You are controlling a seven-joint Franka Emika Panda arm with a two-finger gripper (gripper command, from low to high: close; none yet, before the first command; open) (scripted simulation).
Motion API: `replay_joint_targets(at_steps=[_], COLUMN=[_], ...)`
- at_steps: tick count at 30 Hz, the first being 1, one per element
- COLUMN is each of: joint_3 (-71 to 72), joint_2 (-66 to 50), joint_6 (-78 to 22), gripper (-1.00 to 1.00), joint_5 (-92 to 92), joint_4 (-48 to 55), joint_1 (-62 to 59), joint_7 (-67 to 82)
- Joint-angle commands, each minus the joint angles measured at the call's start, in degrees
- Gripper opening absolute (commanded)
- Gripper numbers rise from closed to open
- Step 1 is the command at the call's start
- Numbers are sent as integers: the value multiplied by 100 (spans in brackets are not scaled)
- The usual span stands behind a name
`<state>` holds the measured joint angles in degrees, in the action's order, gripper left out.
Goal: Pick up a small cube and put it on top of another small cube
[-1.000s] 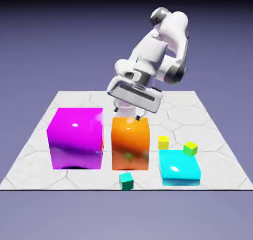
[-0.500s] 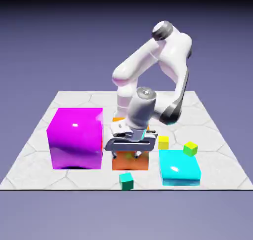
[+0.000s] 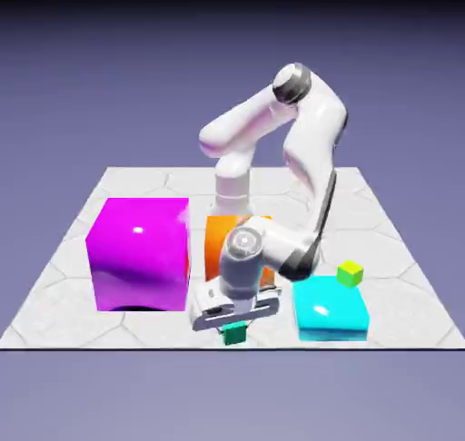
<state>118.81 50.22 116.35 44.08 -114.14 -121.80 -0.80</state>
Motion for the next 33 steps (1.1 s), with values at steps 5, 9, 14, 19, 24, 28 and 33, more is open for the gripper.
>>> replay_joint_targets(at_steps=[5,9,14,19,24,28,33], joint_3=[-497,-993,-1614,-2235,-2856,-3353,-3974], joint_2=[-194,-388,-630,-872,-1115,-1309,-1551], joint_6=[171,338,546,755,963,1130,1338], gripper=[-100,-100,-100,-100,-100,-100,-100], joint_5=[-298,-582,-937,-1292,-1647,-1931,-2286], joint_4=[-328,-656,-1066,-1476,-1887,-2215,-2625], joint_1=[830,1661,2699,3737,4776,5606,6644], joint_7=[71,148,245,341,438,515,611])
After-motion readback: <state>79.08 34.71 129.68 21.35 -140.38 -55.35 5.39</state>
